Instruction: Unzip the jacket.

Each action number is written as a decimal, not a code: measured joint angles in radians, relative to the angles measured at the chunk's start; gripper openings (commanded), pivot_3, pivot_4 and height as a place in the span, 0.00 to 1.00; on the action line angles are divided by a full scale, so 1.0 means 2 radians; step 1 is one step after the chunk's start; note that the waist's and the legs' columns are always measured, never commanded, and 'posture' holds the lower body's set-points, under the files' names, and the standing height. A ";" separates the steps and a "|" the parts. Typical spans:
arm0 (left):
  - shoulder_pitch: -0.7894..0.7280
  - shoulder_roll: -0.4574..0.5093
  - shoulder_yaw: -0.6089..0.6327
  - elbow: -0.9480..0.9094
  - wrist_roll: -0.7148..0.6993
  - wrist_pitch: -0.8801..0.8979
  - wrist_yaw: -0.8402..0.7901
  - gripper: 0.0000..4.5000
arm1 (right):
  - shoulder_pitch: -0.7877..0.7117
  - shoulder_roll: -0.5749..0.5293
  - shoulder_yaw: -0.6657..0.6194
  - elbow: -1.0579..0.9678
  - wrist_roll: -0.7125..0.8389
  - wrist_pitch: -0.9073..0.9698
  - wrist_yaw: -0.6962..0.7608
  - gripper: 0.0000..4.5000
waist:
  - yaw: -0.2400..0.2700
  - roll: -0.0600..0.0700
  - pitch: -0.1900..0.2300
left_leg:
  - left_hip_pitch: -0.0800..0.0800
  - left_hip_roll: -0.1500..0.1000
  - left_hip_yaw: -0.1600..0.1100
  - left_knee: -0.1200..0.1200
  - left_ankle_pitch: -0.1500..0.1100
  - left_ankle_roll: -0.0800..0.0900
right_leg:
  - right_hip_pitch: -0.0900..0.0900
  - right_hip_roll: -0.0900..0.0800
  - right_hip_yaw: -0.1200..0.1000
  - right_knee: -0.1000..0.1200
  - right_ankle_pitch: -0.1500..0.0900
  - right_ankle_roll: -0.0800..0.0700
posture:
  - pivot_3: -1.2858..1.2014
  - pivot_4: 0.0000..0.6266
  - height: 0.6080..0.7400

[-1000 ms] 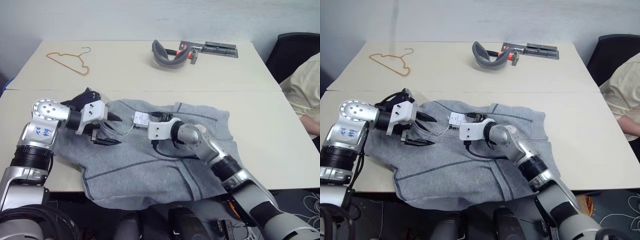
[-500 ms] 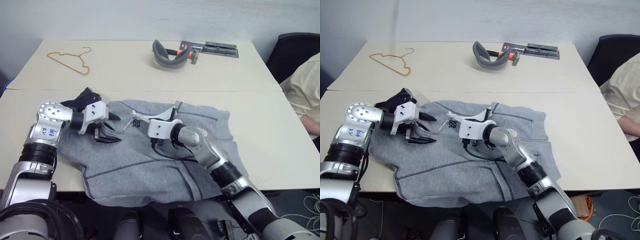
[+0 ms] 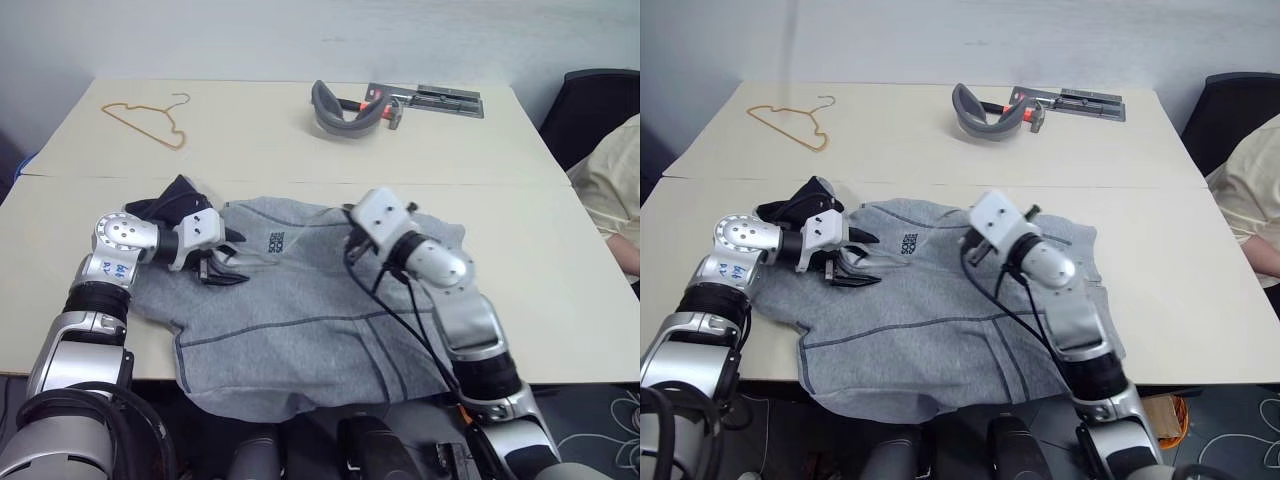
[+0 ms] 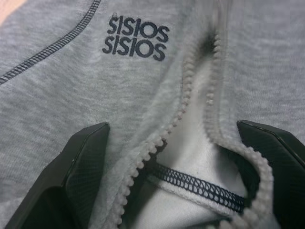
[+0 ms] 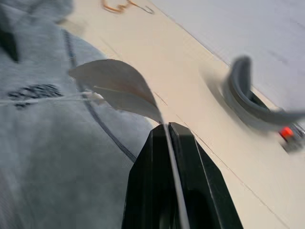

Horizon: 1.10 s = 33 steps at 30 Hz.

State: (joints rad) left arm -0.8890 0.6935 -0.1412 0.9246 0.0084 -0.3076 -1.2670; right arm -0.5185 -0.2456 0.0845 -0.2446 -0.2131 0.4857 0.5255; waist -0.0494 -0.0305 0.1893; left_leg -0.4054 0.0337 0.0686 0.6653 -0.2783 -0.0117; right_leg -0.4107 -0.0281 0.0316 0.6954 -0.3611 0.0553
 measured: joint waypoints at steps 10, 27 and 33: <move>-0.006 -0.005 0.001 0.027 0.004 -0.020 0.005 1.00 | 0.058 -0.090 -0.234 -0.043 0.089 0.109 -0.025 0.01 | 0.003 0.000 0.000 | 0.000 0.000 0.000 0.000 -0.001 0.003 | 0.000 0.000 0.000 -0.001 0.000 0.000 | 0.52 0.24 1.00; -0.005 -0.007 0.003 0.031 0.003 -0.025 0.013 1.00 | 0.037 -0.259 -0.343 0.203 0.201 0.051 -0.009 0.01 | 0.000 0.001 -0.001 | 0.001 -0.001 0.002 -0.001 -0.001 0.003 | 0.000 0.000 0.002 -0.001 0.000 0.000 | 0.52 0.24 1.00; 0.001 -0.007 0.023 -0.007 -0.028 0.058 -0.024 1.00 | 0.080 -0.274 -0.257 0.198 0.210 0.040 0.068 0.09 | -0.001 0.001 -0.001 | 0.001 0.000 0.002 -0.001 -0.001 0.003 | 0.000 0.001 0.002 -0.001 0.000 0.000 | 0.52 0.24 1.00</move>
State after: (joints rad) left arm -0.8867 0.6799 -0.0958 0.9115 -0.0478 -0.1918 -1.3145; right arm -0.3577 -0.7930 -0.4288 0.1506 0.2075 0.5660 0.6619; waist -0.0516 -0.0276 0.1877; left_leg -0.4039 0.0330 0.0716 0.6640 -0.2803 -0.0051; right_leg -0.4109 -0.0267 0.0347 0.6930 -0.3611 0.0555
